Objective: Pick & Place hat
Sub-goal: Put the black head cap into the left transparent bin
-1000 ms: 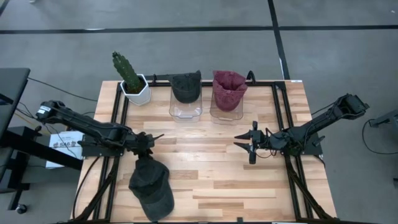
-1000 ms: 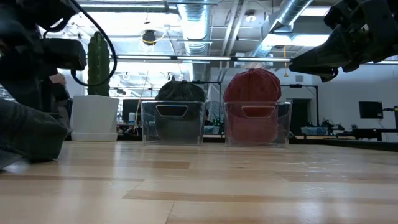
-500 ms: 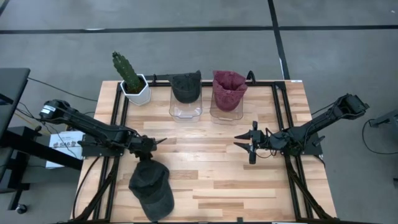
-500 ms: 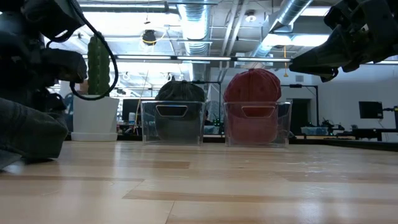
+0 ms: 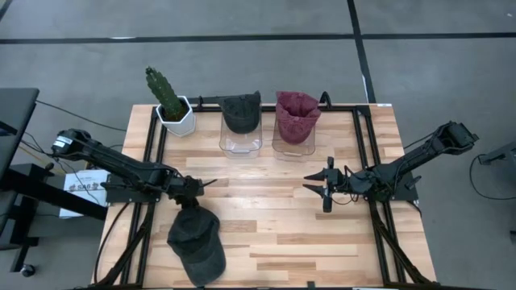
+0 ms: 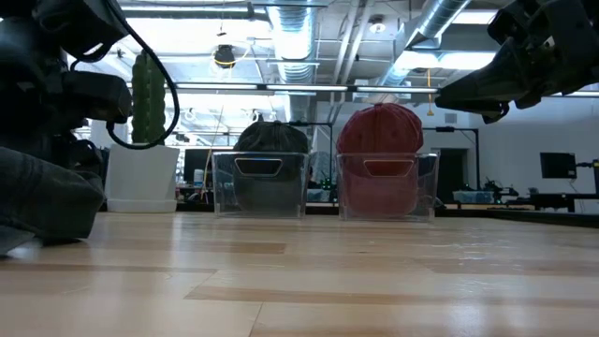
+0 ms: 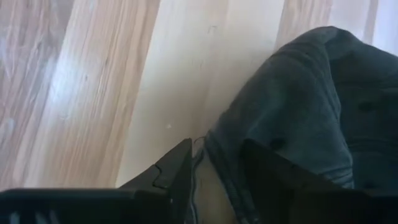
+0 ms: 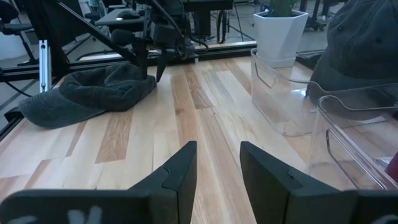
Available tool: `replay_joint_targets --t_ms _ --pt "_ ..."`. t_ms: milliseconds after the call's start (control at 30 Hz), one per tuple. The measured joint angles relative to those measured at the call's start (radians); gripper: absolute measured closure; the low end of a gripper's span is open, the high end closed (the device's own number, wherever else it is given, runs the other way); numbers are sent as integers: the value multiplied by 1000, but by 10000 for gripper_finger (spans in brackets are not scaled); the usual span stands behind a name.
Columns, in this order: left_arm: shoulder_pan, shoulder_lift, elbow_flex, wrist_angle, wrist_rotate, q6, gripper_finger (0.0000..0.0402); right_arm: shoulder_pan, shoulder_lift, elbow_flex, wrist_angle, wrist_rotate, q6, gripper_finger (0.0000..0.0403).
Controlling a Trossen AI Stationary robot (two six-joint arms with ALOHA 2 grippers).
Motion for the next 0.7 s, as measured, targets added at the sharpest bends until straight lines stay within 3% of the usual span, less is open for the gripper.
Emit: replay_joint_targets --t_ms 167,367,700 --pt "0 34 0 11 8 12 299 0 0 0 -1 0 0 290" --pt "0 61 0 73 25 128 390 0 0 0 0 0 0 290" --pt "1 -21 62 154 -132 391 392 0 0 0 5 0 0 290"
